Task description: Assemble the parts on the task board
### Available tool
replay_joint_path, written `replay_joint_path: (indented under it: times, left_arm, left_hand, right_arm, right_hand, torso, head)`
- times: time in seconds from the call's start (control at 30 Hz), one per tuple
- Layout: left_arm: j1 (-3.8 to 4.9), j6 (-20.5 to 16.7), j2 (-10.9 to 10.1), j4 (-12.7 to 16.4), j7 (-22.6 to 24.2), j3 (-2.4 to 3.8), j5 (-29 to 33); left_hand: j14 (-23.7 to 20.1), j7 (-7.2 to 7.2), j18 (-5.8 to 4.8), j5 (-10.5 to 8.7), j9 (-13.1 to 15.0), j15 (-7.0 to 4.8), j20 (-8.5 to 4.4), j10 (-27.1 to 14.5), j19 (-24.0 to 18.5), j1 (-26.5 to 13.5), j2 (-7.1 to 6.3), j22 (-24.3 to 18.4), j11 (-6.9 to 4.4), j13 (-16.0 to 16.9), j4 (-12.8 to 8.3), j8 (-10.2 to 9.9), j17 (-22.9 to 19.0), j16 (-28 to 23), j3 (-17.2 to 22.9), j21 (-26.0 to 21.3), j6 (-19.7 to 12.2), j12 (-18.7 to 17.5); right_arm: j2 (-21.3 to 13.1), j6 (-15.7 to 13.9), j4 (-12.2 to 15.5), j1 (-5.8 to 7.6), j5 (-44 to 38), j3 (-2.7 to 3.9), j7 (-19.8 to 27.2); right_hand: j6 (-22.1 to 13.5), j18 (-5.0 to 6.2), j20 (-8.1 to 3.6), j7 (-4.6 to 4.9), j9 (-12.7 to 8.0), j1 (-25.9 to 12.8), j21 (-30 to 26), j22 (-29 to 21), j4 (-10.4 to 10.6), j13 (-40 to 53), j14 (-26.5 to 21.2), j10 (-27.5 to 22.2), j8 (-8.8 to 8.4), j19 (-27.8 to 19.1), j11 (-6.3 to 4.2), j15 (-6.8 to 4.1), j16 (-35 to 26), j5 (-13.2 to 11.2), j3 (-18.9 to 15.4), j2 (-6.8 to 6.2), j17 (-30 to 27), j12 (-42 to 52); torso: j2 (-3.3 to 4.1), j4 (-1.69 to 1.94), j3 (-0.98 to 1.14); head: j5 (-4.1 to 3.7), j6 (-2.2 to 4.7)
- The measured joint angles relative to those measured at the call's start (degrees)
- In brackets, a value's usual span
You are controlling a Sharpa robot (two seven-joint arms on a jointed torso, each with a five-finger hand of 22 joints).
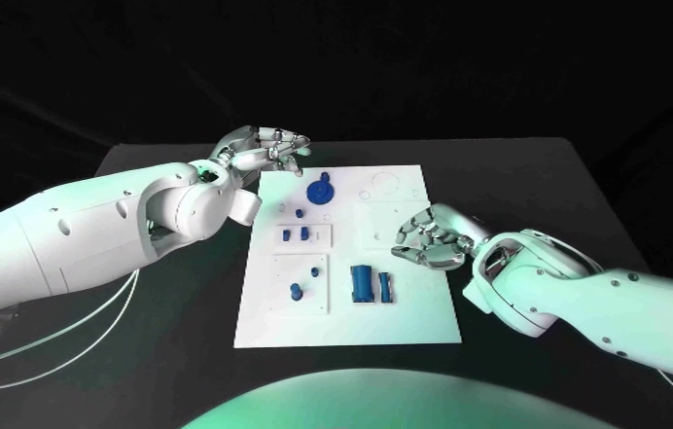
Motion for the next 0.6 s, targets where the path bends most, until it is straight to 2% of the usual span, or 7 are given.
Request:
replay_joint_path:
  times: [0.1, 0.13, 0.2, 0.3, 0.37, 0.43, 0.6]
  left_arm:
    - [-0.16, -0.62, 0.45, -0.47, 1.28, -0.06, 0.45]
    - [-0.26, -0.96, 0.71, -0.83, 1.97, -0.07, 0.73]
    - [-0.4, -1.46, 1.13, -1.59, 2.97, -0.09, 1.2]
    - [-0.69, -2.34, 1.86, -2.92, 4.47, -0.11, 2.13]
    - [-1.07, -2.97, 2.49, -3.78, 5.38, -0.1, 3.02]
    - [-1.49, -3.42, 3.07, -4.39, 6.08, -0.1, 3.78]
    - [-2.43, -4.13, 4.95, -6.63, 7.8, -0.1, 5.73]
  left_hand:
    - [0.0, -0.08, 0.0, 0.0, 0.0, 0.0, 0.0, 0.15, 0.0, -0.09, 0.01, -0.1, 0.1, 0.0, 0.18, 0.0, 0.06, 0.0, -0.18, -0.23, -0.08, 0.2]
    - [-0.13, -0.08, 0.01, -0.31, 0.0, -0.13, 0.12, 0.42, -0.13, -0.31, -0.22, -0.18, 0.0, 0.0, 0.35, 0.0, 0.06, 0.0, -0.35, -0.26, -0.08, 0.2]
    - [-0.36, 0.12, 0.0, -1.38, 0.0, -0.07, 0.31, 0.63, -0.32, -0.7, -0.14, -0.39, -0.21, -0.02, 0.64, 0.0, 0.06, -0.01, -0.65, -0.51, -0.28, 0.2]
    - [-2.68, 0.19, 0.0, -3.28, -0.06, 0.29, 0.66, 0.76, -2.9, -1.07, 0.23, -2.05, -0.07, -0.97, 0.9, 0.0, -1.28, -3.91, -1.71, -3.1, -0.81, -1.07]
    - [-2.87, -0.09, 0.0, -3.52, -0.2, 0.41, 1.07, 1.37, -4.41, -1.07, 0.23, -4.17, 0.07, -1.92, 1.19, 0.0, -2.74, -8.11, -2.0, -5.68, -1.1, -2.98]
    - [-3.41, -0.22, -0.01, -3.52, -0.52, 1.12, 1.76, 1.62, -6.7, -0.87, 0.42, -7.84, 0.12, -3.2, 1.36, -0.62, -4.41, -14.62, -2.16, -9.74, -1.94, -5.87]
    - [-6.21, -0.46, 0.0, -3.52, -1.72, 3.12, 3.99, 1.77, -10.02, -0.27, 1.02, -17.38, -0.09, -5.64, 1.56, -2.37, -6.81, -29.02, -2.9, -17.66, -2.98, -12.9]
  right_arm:
    - [1.12, -0.54, -4.05, 1.64, 6.62, 0.02, 5.78]
    - [1.77, -0.61, -6.09, 2.37, 10.08, 0.04, 8.22]
    - [2.9, -0.6, -9.2, 3.42, 15.67, 0.12, 11.69]
    - [4.92, -0.29, -14.04, 4.58, 25.1, 0.45, 16.84]
    - [6.56, 0.27, -17.59, 5.09, 31.4, 0.67, 19.96]
    - [7.87, 0.91, -20.4, 5.45, 36.31, 0.92, 22.43]
    - [11.2, 3.14, -26.83, 5.87, 46.7, 1.3, 27.74]
  right_hand:
    - [-2.46, 2.01, 0.97, 0.9, 0.03, 1.31, -11.43, 0.0, -1.8, -6.66, -1.15, -8.11, 0.06, -5.83, 1.17, 1.15, -3.36, 1.1, 0.75, 0.58, -1.76, -10.95]
    - [-2.91, 3.06, 1.37, 1.34, 0.01, 1.45, -17.38, -0.01, -2.36, -10.35, -3.35, -12.92, 0.3, -9.07, 1.48, 1.55, -5.85, 1.09, 1.31, 0.72, -5.01, -16.36]
    - [-4.68, 4.57, 2.21, 2.12, -0.34, 1.81, -28.86, -1.56, -3.5, -14.94, -8.6, -17.86, 0.56, -15.49, 2.31, 2.39, -11.16, 1.09, 2.45, 0.64, -11.98, -21.58]
    - [-7.12, 4.78, 3.64, 3.45, -2.15, 1.82, -36.11, -4.86, -5.5, -22.05, -19.3, -21.54, 0.56, -19.82, 3.74, 3.77, -22.5, 1.09, 4.53, 0.65, -25.24, -27.21]
    - [-7.6, 4.78, 4.53, 3.93, -3.67, 1.93, -39.87, -7.92, -6.51, -29.42, -23.74, -22.53, 0.56, -21.75, 4.5, 4.61, -29.78, 1.62, 6.78, 0.82, -30.87, -33.38]
    - [-7.6, 4.78, 5.84, 5.02, -6.68, 1.15, -45.46, -13.78, -8.2, -41.45, -25.68, -20.46, 0.06, -23.41, 5.67, 5.93, -40.84, 1.77, 8.97, 1.6, -37.66, -42.93]
    - [-8.12, 4.78, 8.32, 5.76, -11.37, -0.03, -53.91, -24.31, -10.91, -55.75, -28.75, -18.32, -0.91, -25.86, 7.41, 8.57, -58.96, 1.7, 8.56, 2.77, -47.43, -54.44]
  torso:
    - [-0.44, -0.2, -0.32]
    - [-0.55, -0.27, -0.4]
    - [-0.82, -0.47, -0.59]
    - [-1.2, -0.76, -0.78]
    - [-1.57, -0.91, -0.88]
    - [-1.92, -0.98, -0.93]
    - [-2.65, -0.94, -0.86]
  head:
    - [-0.07, 1.19]
    - [-0.12, 1.61]
    - [-0.17, 2.54]
    - [-0.12, 3.67]
    - [-0.03, 4.41]
    - [0.03, 5.14]
    - [0.25, 6.64]
